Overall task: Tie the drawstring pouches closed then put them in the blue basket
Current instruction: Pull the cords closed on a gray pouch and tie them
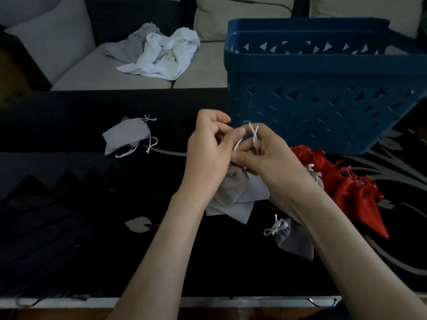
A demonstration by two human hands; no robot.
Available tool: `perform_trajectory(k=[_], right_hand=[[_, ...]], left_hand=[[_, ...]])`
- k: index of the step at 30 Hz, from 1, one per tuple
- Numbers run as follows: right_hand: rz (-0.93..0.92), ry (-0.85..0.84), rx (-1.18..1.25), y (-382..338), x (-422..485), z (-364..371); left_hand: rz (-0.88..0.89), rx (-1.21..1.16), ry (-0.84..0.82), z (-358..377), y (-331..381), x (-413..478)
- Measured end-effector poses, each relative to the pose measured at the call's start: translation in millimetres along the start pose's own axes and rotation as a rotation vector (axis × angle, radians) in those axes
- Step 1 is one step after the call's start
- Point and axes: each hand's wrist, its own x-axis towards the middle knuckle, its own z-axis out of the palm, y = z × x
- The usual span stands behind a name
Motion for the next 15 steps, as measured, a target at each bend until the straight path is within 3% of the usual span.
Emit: perform_trajectory(k=[4,10,15], right_hand=[[-0.067,0.091,-0.044,1.0,-2.0,1.4],[-0.023,0.183,0.153,5.5,-1.2,-0.2],[0.001,0.187,0.362,7.4,2.2,-4.8]], left_hand=[[-0.034,-0.029,0.015,1.1,-2.8,-2.6],[-0.034,-0.045,-0.039,-0.6,-6.1,-3.4],[-0.044,-0.058,-0.195,-4.0,-5.5,-0.8]])
